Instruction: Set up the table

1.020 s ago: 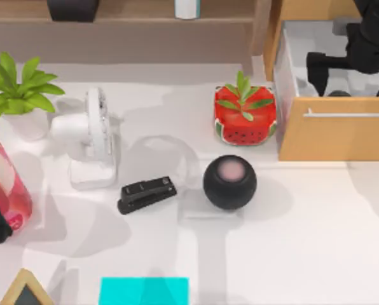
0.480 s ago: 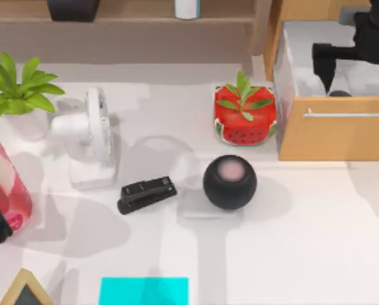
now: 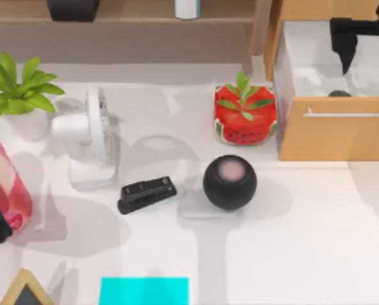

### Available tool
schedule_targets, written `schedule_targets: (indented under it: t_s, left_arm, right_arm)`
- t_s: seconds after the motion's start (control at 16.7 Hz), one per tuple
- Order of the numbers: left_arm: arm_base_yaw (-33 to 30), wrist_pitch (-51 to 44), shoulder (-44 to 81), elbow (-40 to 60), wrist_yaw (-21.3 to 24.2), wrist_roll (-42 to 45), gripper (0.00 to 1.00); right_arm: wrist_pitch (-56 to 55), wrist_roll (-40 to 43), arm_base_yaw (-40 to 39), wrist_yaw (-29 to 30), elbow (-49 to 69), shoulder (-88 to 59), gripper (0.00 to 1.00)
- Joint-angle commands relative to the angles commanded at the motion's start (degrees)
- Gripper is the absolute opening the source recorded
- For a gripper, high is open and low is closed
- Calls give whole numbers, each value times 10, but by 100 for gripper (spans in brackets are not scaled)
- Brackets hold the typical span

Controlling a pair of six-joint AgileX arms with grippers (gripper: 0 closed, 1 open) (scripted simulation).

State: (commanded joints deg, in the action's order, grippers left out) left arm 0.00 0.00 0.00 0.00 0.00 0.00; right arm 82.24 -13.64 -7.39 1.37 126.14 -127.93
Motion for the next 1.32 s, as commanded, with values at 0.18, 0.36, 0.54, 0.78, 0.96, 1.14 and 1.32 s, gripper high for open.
schedule_targets:
  t_s: [0.18,0.36,0.54,0.78,0.96,1.14,1.32]
  left_arm:
    - [0,0,0,0,0,0,100]
    - [0,0,0,0,0,0,100]
    - [0,0,0,0,0,0,100]
    - [0,0,0,0,0,0,100]
    - [0,0,0,0,0,0,100]
    - [0,0,0,0,0,0,100]
    - [0,0,0,0,0,0,100]
  right_arm:
    - [-29,1,3,0,-13,-15,100]
    - [-81,-1,0,-1,-37,-49,100]
    - [-137,-4,-5,1,-60,-84,100]
    - [-190,-6,-5,2,-68,-124,100]
    - [-194,-6,-4,2,-68,-128,100]
    - [-194,-6,-4,2,-68,-128,92]
    - [-194,-6,-4,2,-68,-128,70]
